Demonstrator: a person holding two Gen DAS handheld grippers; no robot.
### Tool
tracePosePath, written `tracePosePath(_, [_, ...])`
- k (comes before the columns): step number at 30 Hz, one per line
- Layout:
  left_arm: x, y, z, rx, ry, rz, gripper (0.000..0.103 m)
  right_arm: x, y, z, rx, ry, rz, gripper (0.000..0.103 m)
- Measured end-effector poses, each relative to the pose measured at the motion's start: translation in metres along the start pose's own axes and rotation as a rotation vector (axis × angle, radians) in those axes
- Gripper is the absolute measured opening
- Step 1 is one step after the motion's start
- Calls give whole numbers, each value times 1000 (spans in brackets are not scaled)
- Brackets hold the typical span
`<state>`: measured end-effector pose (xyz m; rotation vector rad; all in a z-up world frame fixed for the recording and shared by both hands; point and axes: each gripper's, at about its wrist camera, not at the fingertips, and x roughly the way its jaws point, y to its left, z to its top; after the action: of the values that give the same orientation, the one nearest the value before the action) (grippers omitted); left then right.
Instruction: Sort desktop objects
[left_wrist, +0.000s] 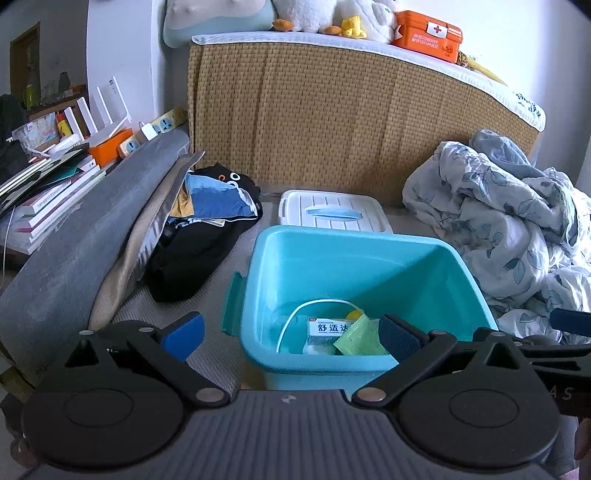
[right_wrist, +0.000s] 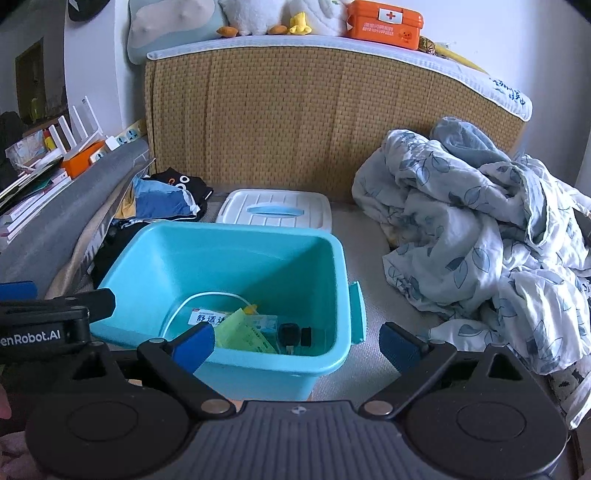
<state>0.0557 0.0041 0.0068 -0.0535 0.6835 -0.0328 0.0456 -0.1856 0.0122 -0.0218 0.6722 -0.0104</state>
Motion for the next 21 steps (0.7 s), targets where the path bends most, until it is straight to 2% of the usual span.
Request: tracePosePath(21, [19, -4, 14, 20, 16, 2, 103, 19, -7, 15, -20, -1, -18, 98])
